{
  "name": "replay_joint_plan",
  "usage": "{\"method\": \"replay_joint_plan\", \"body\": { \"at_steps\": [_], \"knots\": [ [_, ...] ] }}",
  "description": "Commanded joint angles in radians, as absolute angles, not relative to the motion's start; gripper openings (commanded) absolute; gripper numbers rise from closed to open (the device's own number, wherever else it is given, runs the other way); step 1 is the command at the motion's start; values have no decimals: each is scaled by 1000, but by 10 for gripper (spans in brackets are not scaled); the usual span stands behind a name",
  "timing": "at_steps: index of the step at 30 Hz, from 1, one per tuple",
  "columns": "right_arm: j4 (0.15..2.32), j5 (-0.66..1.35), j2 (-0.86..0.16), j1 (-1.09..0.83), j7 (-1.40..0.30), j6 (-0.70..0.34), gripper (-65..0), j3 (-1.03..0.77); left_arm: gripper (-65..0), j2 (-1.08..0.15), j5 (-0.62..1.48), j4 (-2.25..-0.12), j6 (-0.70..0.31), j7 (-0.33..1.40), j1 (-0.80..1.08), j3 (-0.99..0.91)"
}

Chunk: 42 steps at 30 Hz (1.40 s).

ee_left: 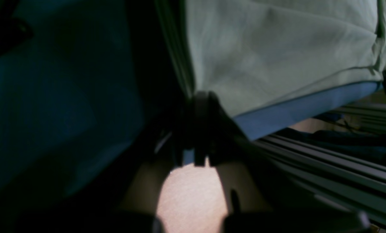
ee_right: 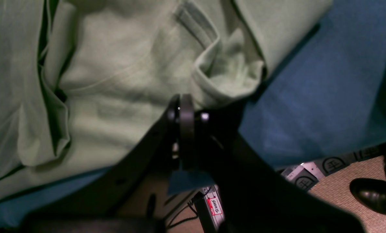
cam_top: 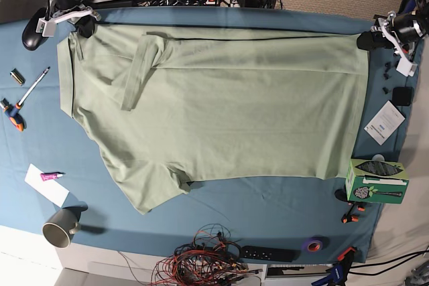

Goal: Fold the T-shirt properly
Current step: 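Pull the grasped folded edge taut with both grippers, then release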

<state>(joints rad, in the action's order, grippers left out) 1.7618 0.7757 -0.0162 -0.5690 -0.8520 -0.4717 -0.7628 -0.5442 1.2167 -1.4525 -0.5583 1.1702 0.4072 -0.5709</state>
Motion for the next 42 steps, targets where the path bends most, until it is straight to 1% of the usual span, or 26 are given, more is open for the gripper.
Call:
{"method": "replay_joint_plan", "body": {
  "at_steps": [1, 11, 20, 25, 37, 38, 40, 41, 42],
  "knots": [
    [1773, 760, -25, -589, -860, -464, -650, -768, -650, -566, 1190, -1458, -551, 1199, 419, -579],
    [1773, 761, -25, -616, -862, -464, -650, -778, -650, -566, 1190, -1458, -551, 1216, 425, -579],
    [1774, 791, -29, -621, -871, -465, -650, -884, -650, -566, 1191, -1458, -552, 1216, 449, -579],
    [1774, 805, -31, -620, -868, -499, -650, -884, -650, -566, 1190, -1458, -552, 1216, 449, -579],
    [1774, 804, -30, -620, -860, -500, -650, -884, -650, -565, 1191, -1458, -552, 1212, 449, -579],
    [1774, 804, -30, -620, -860, -500, -650, -884, -642, -566, 1191, -1458, -552, 1212, 449, -579],
    [1774, 805, -30, -620, -860, -500, -650, -884, -554, -566, 1191, -1458, -552, 1212, 449, -579],
    [1774, 806, -30, -620, -860, -500, -612, -884, -513, -566, 1191, -1458, -553, 1212, 449, -579],
    [1774, 814, -30, -621, -861, -500, -558, -884, -481, -566, 1191, -1458, -571, 1212, 449, -579]
  ]
}}
